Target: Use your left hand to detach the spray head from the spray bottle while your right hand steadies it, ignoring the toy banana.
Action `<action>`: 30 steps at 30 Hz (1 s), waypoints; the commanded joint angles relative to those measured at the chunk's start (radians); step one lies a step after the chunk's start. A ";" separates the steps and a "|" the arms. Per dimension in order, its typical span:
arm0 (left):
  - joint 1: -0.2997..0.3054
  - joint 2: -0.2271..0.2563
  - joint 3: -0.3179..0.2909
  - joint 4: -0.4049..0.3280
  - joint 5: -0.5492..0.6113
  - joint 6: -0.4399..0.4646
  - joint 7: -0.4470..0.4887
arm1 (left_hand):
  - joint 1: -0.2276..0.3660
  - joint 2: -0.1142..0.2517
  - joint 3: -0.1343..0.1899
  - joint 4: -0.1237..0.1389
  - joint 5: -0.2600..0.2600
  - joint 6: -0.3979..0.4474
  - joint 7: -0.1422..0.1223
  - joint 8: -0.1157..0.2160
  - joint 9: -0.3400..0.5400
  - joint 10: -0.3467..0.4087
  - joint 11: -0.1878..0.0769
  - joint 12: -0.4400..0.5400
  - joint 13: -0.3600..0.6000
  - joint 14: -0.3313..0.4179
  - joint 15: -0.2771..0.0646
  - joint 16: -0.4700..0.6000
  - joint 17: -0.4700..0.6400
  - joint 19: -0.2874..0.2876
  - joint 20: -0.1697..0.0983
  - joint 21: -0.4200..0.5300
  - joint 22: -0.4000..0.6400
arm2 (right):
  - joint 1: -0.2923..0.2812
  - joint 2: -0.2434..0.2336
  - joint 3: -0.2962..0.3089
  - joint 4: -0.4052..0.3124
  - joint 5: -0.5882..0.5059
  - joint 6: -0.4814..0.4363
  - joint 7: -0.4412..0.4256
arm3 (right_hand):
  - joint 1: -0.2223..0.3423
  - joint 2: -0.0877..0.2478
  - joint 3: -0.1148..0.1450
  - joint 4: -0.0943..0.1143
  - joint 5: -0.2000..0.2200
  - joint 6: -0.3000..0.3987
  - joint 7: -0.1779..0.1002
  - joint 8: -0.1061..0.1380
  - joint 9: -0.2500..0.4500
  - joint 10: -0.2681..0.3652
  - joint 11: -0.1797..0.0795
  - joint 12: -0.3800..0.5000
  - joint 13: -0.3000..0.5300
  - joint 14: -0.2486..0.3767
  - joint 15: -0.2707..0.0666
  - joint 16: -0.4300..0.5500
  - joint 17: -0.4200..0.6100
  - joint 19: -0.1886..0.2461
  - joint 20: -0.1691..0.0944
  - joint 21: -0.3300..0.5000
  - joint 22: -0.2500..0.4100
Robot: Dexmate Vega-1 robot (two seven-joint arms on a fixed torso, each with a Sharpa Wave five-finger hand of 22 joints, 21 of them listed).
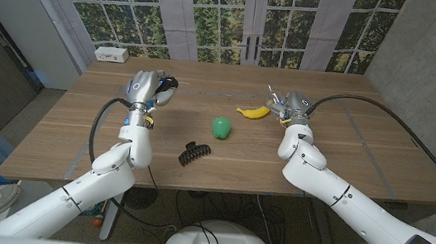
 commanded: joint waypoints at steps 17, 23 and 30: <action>-0.018 -0.010 0.062 0.106 -0.029 -0.028 0.052 | 0.123 0.096 -0.010 -0.002 0.007 0.111 -0.065 -0.006 0.045 0.168 -0.148 -0.017 -0.022 0.031 -0.145 0.006 0.000 0.019 -0.087 0.008 0.002 | 0.210 -0.032 -0.221 0.012 0.116 -0.292 0.081 | 0.150 0.198 0.023 -0.003 -0.010 0.255 -0.190 0.000 -0.001 -0.035 -0.125 -0.018 -0.006 -0.009 -0.144 0.012 -0.013 -0.012 -0.007 -0.012 -0.001; -0.036 -0.008 0.083 0.129 -0.022 -0.017 0.042 | 0.123 0.092 -0.013 -0.001 0.007 0.119 -0.065 -0.009 0.040 0.174 -0.147 -0.019 -0.029 0.040 -0.145 0.008 -0.001 0.025 -0.089 0.010 0.002 | 0.246 -0.037 -0.256 0.022 0.156 -0.328 0.084 | 0.149 0.197 0.025 -0.006 -0.012 0.247 -0.188 -0.006 -0.001 -0.038 -0.125 -0.024 -0.008 -0.012 -0.143 0.014 -0.017 -0.016 -0.006 -0.016 -0.001; -0.053 0.004 0.106 0.126 -0.010 0.037 -0.006 | 0.125 0.087 -0.015 -0.002 0.007 0.124 -0.066 -0.012 0.037 0.178 -0.147 -0.021 -0.034 0.042 -0.145 0.008 -0.002 0.025 -0.089 0.010 0.002 | 0.279 -0.044 -0.291 0.032 0.203 -0.360 0.077 | 0.148 0.198 0.027 -0.009 -0.016 0.245 -0.184 -0.010 -0.001 -0.039 -0.124 -0.029 -0.009 -0.015 -0.143 0.018 -0.018 -0.018 -0.006 -0.020 -0.001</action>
